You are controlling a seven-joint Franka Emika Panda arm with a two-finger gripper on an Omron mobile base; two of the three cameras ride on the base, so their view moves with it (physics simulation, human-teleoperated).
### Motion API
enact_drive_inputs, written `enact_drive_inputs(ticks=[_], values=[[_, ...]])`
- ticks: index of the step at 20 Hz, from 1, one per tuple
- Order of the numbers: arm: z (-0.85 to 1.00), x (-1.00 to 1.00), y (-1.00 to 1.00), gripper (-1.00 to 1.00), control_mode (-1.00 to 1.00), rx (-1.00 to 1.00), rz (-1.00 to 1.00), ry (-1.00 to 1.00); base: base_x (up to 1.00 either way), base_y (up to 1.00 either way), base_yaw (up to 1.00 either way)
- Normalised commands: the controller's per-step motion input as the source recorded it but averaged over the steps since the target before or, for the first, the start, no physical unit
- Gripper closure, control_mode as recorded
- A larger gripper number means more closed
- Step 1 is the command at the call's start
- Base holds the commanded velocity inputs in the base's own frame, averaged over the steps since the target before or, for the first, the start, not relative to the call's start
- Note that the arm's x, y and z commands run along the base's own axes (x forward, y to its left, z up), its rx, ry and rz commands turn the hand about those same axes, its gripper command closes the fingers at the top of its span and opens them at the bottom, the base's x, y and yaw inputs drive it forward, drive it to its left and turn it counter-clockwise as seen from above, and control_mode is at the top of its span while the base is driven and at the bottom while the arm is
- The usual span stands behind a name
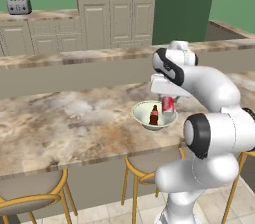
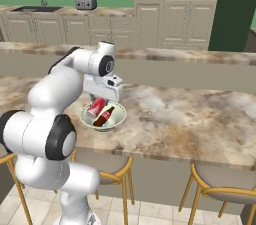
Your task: Open the fridge, grab two sodas, and place both sodas inside the bowl with ice on the dining counter.
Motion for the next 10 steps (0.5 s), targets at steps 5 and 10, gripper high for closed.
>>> enact_drive_inputs(ticks=[5,10], values=[[-0.33,0.37,0.11,1.00,-1.00,-0.04,-0.03,0.00,0.00,0.00,0.00],[-0.31,0.57,0.00,1.00,-1.00,-0.03,-0.03,0.00,0.00,0.00,0.00]])
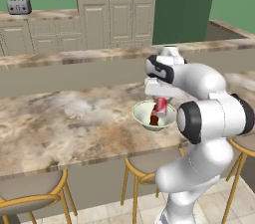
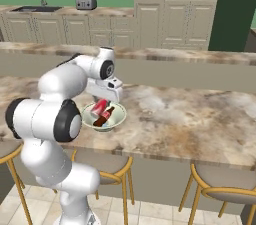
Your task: Open the fridge, grab two sodas, and place both sodas inside the bowl with ice on the dining counter.
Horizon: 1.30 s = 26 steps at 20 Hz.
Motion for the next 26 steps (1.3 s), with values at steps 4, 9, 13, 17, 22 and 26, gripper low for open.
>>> enact_drive_inputs(ticks=[4,9,13,17,22,26], values=[[-0.28,0.52,0.00,1.00,-1.00,-0.02,-0.02,0.00,0.00,0.00,0.00],[-0.24,0.37,0.00,1.00,-1.00,-0.01,-0.01,0.00,0.00,0.00,0.00],[-0.25,0.15,0.00,1.00,-1.00,-0.01,0.00,0.00,0.00,0.00,0.00],[-0.29,0.02,0.00,1.00,-1.00,-0.01,0.00,0.00,0.00,0.00,0.00],[-0.26,0.00,0.00,1.00,-1.00,0.00,0.00,0.00,0.00,0.00,0.00],[-0.21,0.00,0.00,1.00,-1.00,0.00,0.00,0.00,0.00,0.00,0.00]])
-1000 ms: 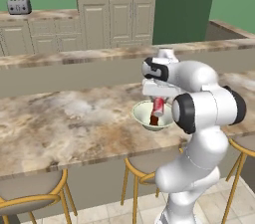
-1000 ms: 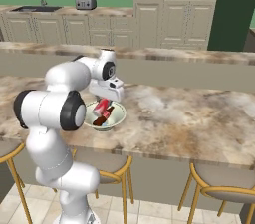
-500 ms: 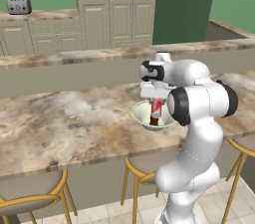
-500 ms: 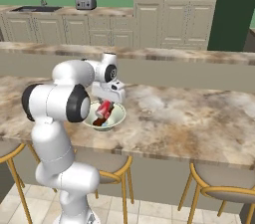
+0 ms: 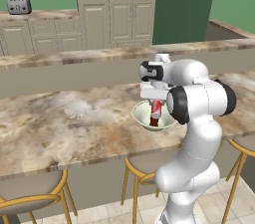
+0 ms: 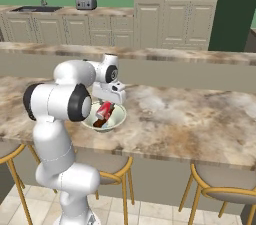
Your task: Open the fridge, grab two sodas, and place both sodas inside the bowl with ice on the dining counter.
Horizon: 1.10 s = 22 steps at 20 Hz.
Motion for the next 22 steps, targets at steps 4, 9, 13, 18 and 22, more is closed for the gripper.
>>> enact_drive_inputs(ticks=[4,9,13,18,22], values=[[0.00,-0.28,-0.05,1.00,-1.00,0.00,0.00,-0.06,0.00,0.00,0.00],[0.00,-0.40,-0.11,1.00,-1.00,0.00,0.00,-0.07,0.00,0.00,0.00],[-0.09,-0.18,-0.02,1.00,-1.00,0.00,0.00,0.00,0.00,0.00,0.00],[-0.16,0.00,0.00,1.00,-1.00,0.00,0.00,0.00,0.00,0.00,0.00],[-0.14,0.02,0.00,1.00,-1.00,0.00,0.00,0.00,0.00,0.00,0.00]])
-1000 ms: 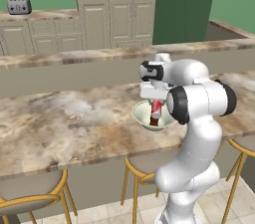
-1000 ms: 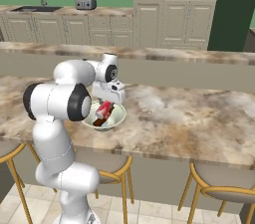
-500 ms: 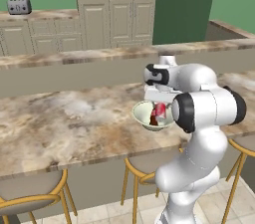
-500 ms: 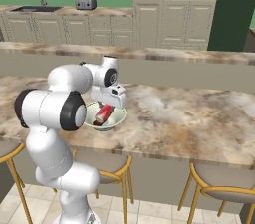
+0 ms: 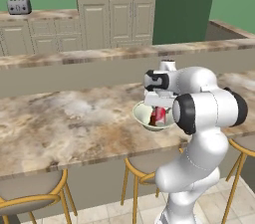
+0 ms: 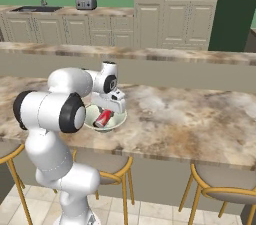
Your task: Open the fridge, grab two sodas, and place both sodas inside the bowl with ice on the dining counter.
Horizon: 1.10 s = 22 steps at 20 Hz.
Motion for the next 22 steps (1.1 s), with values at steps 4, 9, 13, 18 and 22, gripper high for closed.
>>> enact_drive_inputs(ticks=[4,9,13,18,22], values=[[-0.11,0.14,0.00,1.00,-1.00,0.00,0.00,0.00,0.00,0.00,0.00],[-0.07,0.17,0.00,1.00,-1.00,0.00,0.00,0.00,0.00,0.00,0.00],[-0.05,0.18,0.07,1.00,-1.00,0.00,0.00,0.00,0.00,0.00,0.00],[-0.05,0.06,0.15,-1.00,-1.00,0.00,0.00,0.00,0.00,0.00,0.00],[0.00,0.00,0.08,-1.00,-1.00,0.00,0.00,0.00,0.00,0.00,0.00]])
